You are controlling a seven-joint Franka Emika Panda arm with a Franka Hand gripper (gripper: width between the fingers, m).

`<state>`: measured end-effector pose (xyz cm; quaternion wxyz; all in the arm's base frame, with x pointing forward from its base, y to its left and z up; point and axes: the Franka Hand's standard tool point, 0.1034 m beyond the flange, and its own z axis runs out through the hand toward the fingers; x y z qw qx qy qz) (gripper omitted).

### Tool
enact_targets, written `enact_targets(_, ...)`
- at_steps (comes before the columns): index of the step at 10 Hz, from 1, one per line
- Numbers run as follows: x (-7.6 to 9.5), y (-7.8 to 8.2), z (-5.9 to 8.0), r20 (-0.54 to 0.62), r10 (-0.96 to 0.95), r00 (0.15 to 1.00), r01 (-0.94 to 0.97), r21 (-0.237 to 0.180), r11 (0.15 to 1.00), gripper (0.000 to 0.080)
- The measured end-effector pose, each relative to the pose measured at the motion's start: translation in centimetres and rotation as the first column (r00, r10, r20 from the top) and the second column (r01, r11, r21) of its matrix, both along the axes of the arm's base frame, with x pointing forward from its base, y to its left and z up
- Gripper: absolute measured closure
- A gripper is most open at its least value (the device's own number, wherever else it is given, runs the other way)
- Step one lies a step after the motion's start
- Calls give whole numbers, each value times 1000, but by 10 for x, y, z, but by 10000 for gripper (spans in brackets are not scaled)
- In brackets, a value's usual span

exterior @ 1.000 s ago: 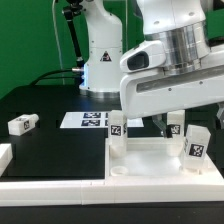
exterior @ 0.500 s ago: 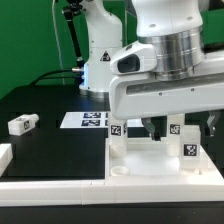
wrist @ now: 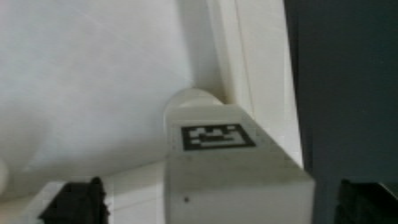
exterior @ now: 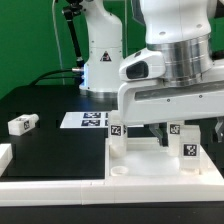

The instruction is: Assemble square table

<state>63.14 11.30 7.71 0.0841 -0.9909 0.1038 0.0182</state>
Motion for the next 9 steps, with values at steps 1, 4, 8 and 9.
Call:
enact_targets(1,0,0,0,-2,-11,1000,11,0,1000,177)
enact_targets(4,0,1,0,-29,-165,986,165,-2,986,512)
enact_targets(8,-2,2,-1,-71,-564,823,564,-24,826,510)
enact_targets(9,-3,5,-2,-113,-744,658,746,-33,665,510)
